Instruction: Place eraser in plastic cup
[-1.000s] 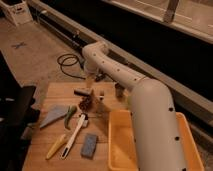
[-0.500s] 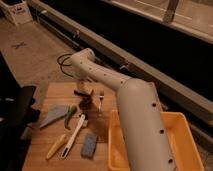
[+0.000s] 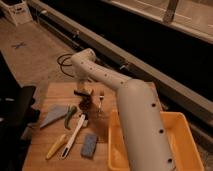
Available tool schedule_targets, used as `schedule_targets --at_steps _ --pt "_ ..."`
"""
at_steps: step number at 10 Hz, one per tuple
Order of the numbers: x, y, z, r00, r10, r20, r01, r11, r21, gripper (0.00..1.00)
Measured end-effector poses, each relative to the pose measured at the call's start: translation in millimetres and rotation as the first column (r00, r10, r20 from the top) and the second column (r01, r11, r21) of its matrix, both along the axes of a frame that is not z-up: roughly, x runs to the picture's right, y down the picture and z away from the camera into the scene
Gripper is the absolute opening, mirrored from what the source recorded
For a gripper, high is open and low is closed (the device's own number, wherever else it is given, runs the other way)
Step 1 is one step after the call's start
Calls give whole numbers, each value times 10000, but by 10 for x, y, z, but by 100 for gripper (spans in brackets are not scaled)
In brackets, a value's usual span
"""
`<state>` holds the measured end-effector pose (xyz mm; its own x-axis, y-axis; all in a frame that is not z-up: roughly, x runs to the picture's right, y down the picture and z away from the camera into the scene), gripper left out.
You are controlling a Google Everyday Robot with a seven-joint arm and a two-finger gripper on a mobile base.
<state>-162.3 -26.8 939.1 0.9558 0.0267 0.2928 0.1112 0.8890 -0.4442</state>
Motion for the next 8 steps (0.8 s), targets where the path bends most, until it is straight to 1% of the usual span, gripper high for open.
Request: schedule_targets --at_steps 3,5,8 --pt "-63 46 167 9990 441 -66 -442 9988 -229 65" --pt "-33 140 304 9970 733 -268 -746 9958 -532 65" --pt "86 347 518 9906 1150 -734 -1231 9854 -1175 65"
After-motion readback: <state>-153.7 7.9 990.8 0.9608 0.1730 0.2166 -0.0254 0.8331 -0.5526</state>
